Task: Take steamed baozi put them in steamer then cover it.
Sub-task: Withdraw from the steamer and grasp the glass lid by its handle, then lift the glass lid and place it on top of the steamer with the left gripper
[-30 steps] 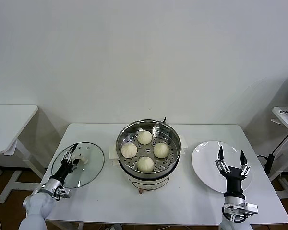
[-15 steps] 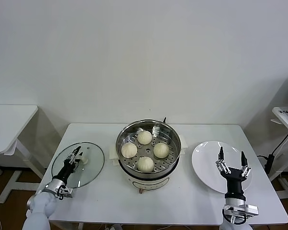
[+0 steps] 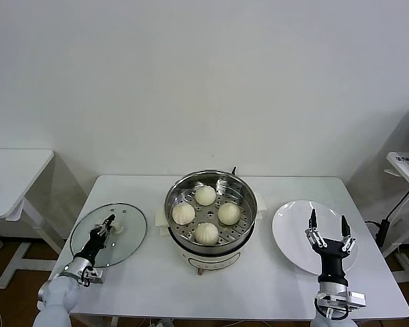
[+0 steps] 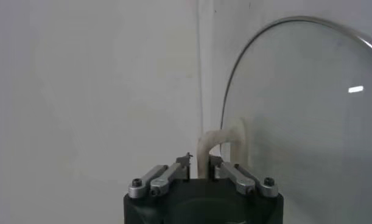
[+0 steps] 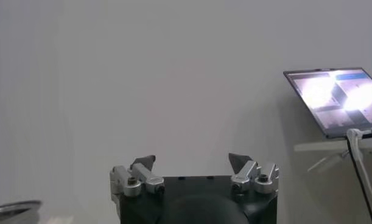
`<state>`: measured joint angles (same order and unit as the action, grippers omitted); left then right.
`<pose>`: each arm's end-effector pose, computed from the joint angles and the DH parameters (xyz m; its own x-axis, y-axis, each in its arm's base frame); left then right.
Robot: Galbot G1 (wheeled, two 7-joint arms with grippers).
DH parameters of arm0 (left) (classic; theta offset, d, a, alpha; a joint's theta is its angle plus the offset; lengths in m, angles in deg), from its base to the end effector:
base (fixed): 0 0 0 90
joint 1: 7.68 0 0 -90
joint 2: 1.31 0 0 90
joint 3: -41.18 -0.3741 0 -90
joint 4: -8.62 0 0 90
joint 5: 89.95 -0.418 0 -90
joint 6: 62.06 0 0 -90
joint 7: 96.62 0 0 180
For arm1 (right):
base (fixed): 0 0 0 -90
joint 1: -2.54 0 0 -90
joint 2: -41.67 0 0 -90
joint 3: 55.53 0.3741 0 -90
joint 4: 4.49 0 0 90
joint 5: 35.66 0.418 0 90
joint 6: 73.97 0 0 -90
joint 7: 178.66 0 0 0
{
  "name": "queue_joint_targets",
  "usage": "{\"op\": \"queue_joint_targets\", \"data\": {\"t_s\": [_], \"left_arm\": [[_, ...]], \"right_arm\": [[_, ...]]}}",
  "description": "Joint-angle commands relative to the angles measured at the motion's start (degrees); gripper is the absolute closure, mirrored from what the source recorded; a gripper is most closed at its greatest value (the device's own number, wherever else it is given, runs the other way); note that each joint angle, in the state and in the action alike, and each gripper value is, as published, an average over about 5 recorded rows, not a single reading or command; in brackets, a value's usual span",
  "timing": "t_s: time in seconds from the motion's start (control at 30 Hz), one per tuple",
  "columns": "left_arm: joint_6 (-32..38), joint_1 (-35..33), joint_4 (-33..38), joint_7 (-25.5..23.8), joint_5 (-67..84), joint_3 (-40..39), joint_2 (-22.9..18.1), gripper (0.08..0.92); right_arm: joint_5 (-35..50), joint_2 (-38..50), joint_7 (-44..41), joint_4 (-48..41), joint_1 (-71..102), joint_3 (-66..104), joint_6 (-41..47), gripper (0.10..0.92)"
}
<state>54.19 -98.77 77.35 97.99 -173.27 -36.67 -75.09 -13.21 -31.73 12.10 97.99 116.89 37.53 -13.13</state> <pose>0.3716 0.2256 -0.4891 -0.9786 0.1762 0.1063 0.1021 -0.0331 0.9942 0.2617 -0.1019 -0.4101 -0.9348 0.2223 -0.2771 0.1858 0.9707 0.1522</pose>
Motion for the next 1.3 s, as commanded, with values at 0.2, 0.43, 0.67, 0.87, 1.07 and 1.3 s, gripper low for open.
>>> {"op": "queue_joint_targets", "data": {"t_s": [0.2,0.43,0.67,0.87,1.07,1.3], "left_arm": [[-3.27,-8.97,22.62,-1.71,6.24,5.05,0.10,0.807],[-16.97,-15.94,38.89,-9.75,17.06,6.15,3.35,0.807],[-29.10,-21.04,53.96,-16.48,22.51,-2.81,7.11,0.807],[-41.72,-18.34,63.15,-22.68,22.00,-14.16,9.76,0.807],[-52.52,-11.54,68.75,-29.96,20.73,-25.19,14.10,0.807],[-59.85,-0.98,64.68,-33.74,18.12,-39.53,14.73,0.807]], "right_arm": [[-0.17,-0.06,0.02,0.30,-0.18,-0.30,-0.02,0.203],[-0.11,0.14,-0.05,0.09,-0.58,-0.52,-0.03,0.203],[-0.07,0.24,-0.23,-0.79,-1.34,-0.70,-0.53,0.203],[-0.13,0.17,-0.44,-1.68,-1.92,-1.05,-1.15,0.203],[-0.30,-0.03,-0.59,-1.84,-1.99,-0.92,-1.36,0.203],[-1.14,-0.59,-0.63,-2.49,-2.03,-0.26,-1.86,0.203]]}}
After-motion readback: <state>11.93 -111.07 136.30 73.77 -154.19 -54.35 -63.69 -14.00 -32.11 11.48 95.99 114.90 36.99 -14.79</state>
